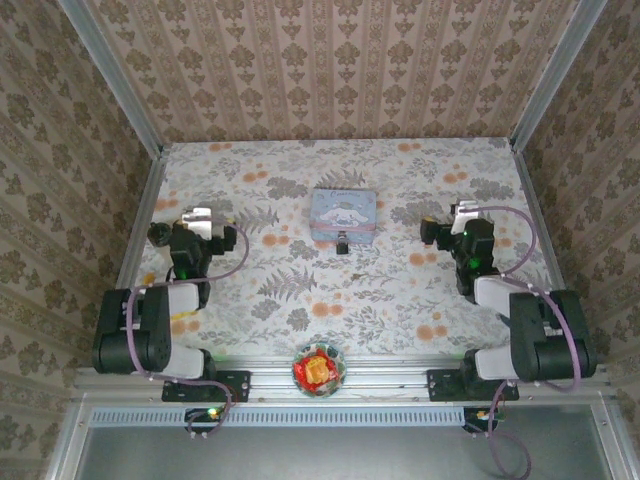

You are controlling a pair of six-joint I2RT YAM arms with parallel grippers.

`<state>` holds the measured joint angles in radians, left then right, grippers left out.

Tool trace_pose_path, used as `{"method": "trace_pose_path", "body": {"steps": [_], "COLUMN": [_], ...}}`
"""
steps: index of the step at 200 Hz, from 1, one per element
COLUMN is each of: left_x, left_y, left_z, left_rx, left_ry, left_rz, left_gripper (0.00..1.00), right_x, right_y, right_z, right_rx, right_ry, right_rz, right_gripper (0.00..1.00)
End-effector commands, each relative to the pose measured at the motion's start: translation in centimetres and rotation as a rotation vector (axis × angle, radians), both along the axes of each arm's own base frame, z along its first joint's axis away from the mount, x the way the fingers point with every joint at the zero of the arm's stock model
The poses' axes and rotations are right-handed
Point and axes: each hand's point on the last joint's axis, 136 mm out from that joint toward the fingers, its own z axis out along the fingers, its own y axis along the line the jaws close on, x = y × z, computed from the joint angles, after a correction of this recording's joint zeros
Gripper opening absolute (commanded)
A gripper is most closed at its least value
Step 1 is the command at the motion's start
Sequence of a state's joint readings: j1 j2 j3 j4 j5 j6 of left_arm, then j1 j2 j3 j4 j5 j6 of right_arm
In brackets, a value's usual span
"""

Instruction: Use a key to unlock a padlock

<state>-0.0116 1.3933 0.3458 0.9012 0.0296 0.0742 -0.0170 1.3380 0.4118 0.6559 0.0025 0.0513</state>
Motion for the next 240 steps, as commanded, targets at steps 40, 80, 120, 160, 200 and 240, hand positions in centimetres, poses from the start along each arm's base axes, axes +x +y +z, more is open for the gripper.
{"method": "trace_pose_path", "body": {"steps": [40, 80, 120, 160, 200, 240], "left_x": [-2.1, -3.7, -5.6, -7.1, -7.2, -6.8], "left_y": [0.9, -1.0, -4.6, -7.3, -8.0, -8.3], "left_z": [2.7, 5.0, 6.9, 7.4, 6.4, 4.6], "left_rx": [-0.063, -0.124, -0.158, -0.225, -0.344, -0.412], "left_ry": [-0.022, -0.029, -0.024, 0.017, 0.062, 0.12], "left_rz": [0.071, 0.048, -0.025, -0.074, -0.058, -0.048], "left_gripper": [1.0, 1.0, 1.0, 1.0, 1.0, 1.0], "right_x": [-3.3, -6.2, -8.6, -10.2, -11.4, -12.7], "right_y": [-2.4, -2.3, -0.4, 2.8, 6.7, 11.4], "right_z": [2.7, 3.2, 3.6, 4.3, 3.9, 2.2], "right_rx": [0.063, 0.078, 0.055, 0.084, 0.098, 0.146], "right_ry": [0.047, 0.119, 0.186, 0.257, 0.367, 0.513], "right_rz": [-0.197, -0.268, -0.305, -0.283, -0.235, -0.172], "right_gripper": [1.0, 1.0, 1.0, 1.0, 1.0, 0.94]}}
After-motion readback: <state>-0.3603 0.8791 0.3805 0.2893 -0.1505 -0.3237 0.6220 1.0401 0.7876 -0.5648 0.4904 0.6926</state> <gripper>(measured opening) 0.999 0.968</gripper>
